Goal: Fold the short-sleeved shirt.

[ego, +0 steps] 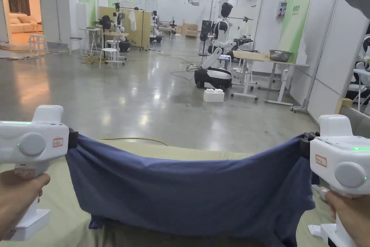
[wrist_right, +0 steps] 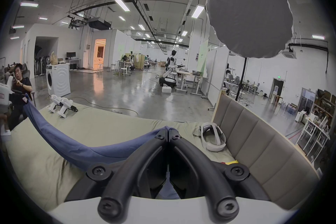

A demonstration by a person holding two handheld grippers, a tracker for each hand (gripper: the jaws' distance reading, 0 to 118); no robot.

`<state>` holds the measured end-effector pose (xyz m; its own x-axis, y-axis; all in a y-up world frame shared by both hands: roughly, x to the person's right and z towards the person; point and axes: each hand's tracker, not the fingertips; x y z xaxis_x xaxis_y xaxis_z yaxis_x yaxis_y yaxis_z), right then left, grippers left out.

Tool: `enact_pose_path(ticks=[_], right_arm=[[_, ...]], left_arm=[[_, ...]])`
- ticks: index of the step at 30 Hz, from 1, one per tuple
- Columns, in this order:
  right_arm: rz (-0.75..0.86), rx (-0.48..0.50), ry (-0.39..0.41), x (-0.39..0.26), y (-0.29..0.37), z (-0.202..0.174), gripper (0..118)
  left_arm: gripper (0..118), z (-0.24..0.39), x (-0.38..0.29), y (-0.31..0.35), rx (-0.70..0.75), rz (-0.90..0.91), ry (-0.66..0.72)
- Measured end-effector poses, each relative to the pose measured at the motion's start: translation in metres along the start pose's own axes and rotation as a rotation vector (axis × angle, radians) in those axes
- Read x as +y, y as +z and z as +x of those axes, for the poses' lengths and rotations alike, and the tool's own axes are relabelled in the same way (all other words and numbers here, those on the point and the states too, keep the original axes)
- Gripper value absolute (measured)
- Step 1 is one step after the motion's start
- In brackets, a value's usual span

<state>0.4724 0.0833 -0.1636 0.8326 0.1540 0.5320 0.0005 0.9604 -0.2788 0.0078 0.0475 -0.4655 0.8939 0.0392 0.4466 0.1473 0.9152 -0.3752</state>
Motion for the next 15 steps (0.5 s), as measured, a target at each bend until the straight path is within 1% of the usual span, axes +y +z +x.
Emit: enact_pose_path(ticks=[6,10,15], right_arm=[[-0.001,0.025,-0.003,-0.047,0.050,-0.008,3],[-0.018,0.037,-0.021,-0.076,0.079,-0.010,3],[-0.032,0.037,-0.023,-0.105,0.122,-0.012,3]], left_arm=[[5,-0.010,-0.054,0.040,-0.032,-0.002,0.010],[5,-0.017,-0.092,0.068,-0.046,-0.004,0.058],[5,-0.026,-0.134,0.103,-0.051,-0.016,0.087]])
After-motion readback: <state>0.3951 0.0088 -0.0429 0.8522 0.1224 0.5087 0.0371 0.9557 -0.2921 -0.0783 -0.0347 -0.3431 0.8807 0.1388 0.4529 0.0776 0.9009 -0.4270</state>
